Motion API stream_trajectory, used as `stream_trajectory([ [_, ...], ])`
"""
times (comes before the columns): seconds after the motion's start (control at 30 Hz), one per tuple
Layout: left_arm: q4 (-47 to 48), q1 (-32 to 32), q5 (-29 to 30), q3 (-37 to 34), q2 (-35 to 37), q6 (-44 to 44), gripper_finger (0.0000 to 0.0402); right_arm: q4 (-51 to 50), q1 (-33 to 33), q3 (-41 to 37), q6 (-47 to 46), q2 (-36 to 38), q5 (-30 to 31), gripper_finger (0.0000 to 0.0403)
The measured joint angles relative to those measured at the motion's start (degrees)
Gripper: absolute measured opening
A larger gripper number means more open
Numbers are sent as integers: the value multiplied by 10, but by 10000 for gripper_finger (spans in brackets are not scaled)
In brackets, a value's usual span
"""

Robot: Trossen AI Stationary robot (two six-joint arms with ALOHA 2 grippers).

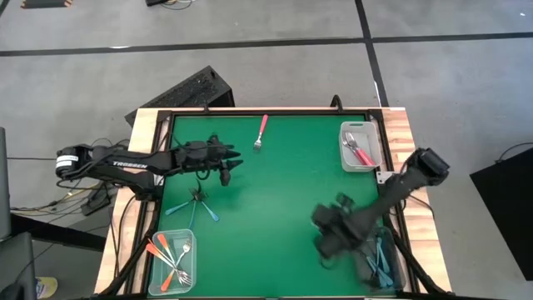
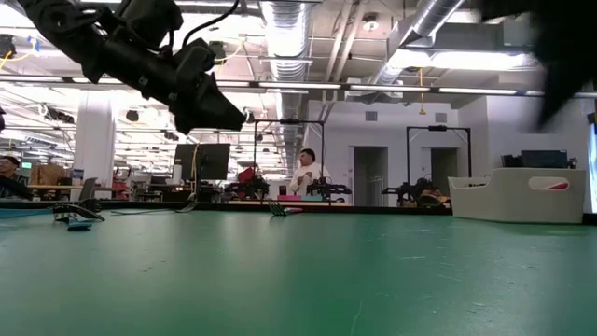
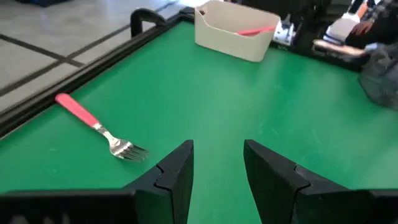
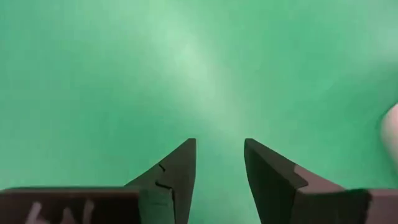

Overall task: Sort silverware by color (type)
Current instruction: Put the blue fork into the black bin

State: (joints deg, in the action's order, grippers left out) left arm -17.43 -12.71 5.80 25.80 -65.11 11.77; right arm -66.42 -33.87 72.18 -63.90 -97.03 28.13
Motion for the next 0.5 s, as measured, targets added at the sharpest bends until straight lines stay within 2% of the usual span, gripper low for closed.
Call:
stream_trajectory([
  [0.07,18,8,3,0,18,10,127,18,49,0,45,0,42,155],
  [0.17,53,21,16,0,51,5,127,72,120,0,142,0,44,152],
  [0.37,143,40,42,-21,115,47,127,217,216,0,347,0,-11,148],
  [0.5,228,67,57,-55,151,123,127,291,243,0,427,0,-57,145],
])
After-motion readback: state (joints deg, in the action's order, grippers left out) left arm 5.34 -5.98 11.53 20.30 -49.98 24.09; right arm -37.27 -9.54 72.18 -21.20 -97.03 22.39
